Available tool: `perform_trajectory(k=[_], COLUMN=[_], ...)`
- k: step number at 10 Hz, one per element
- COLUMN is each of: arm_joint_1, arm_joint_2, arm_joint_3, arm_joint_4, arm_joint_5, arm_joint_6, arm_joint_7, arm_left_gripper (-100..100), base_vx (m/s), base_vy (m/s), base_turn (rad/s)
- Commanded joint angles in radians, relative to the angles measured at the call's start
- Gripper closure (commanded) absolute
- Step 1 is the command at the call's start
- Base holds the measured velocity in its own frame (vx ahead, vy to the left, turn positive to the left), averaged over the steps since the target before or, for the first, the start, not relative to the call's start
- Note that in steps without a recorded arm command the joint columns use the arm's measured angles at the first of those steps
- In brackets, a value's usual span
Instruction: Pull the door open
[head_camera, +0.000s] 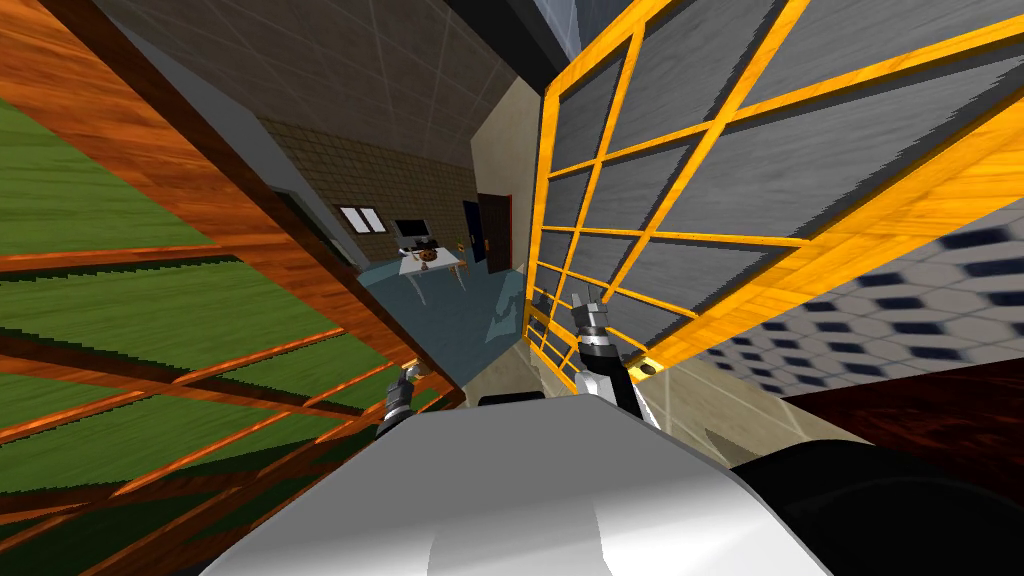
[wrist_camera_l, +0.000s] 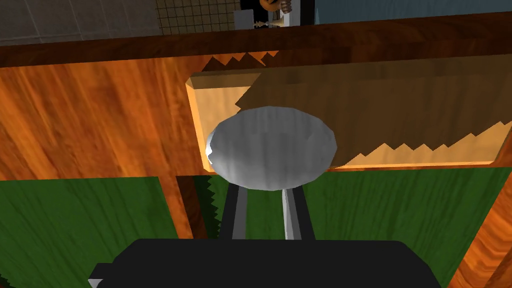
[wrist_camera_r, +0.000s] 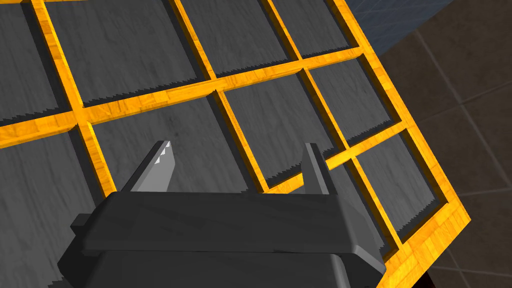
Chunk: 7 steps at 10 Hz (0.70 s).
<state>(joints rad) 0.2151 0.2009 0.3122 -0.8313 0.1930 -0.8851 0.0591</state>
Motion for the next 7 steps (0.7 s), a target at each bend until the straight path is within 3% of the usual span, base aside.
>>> perform_trajectory(k=[1,2,3,7], arm_joint_1=[-0.008,-0.009,-0.01,-0.026], arm_joint_2=[-0.003,0.003,0.004,-0.006], arm_joint_3=[-0.013,-0.022,-0.018,-0.041], arm_joint_4=[-0.005,-0.001,0.013,0.013], arm_joint_5=[0.009,0.029,0.038,0.086], arm_joint_6=[-0.006,-0.007,-0.002,0.0], arm_joint_7=[0.037,0.073,0.091,0.2], arm_left_gripper=[100,100,-100,-100], base_vx=[-0.044,-0.047,-0.053,-0.06], base_vy=[0.002,-0.006,0.01,-0.001], base_turn=[-0.027,-0.06,-0.015,-0.021])
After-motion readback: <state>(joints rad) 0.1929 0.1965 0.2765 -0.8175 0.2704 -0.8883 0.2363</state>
